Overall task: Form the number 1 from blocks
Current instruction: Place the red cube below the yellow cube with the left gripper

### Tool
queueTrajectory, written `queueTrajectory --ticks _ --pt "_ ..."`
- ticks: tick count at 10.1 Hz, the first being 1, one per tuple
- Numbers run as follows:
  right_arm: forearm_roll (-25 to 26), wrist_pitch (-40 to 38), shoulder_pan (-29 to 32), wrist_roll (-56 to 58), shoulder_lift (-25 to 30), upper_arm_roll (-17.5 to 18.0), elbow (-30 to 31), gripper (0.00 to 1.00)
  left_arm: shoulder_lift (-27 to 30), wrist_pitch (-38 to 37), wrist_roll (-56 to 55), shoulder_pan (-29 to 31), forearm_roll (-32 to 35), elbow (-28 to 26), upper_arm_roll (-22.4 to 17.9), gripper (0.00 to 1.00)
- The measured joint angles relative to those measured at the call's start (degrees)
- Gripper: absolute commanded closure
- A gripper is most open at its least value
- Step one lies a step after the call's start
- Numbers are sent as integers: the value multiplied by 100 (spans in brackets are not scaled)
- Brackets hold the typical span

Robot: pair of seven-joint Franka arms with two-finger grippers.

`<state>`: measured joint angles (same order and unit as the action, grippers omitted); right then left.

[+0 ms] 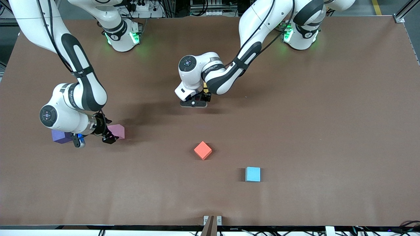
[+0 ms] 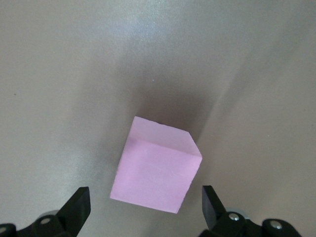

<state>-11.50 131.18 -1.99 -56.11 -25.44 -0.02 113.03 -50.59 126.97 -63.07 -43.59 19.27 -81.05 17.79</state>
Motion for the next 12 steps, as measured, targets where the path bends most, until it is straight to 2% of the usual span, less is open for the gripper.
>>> queueTrajectory --ticks 5,7,9,11,12 --pt "-9 386 0 -32 -1 -25 305 0 159 -106 -75 42 0 15 -2 0" --pt "-11 445 -1 -35 0 -27 353 0 474 -109 -313 155 0 43 -72 0" --pt "-11 627 -11 -35 -4 -27 466 0 912 -118 -457 523 0 75 -174 0" --pt "-11 726 -27 -34 -7 -27 517 15 1302 -318 -462 1111 0 75 -194 0" --pt "-12 768 -39 -34 -9 -27 525 28 1426 -405 -462 1382 0 73 -194 0"
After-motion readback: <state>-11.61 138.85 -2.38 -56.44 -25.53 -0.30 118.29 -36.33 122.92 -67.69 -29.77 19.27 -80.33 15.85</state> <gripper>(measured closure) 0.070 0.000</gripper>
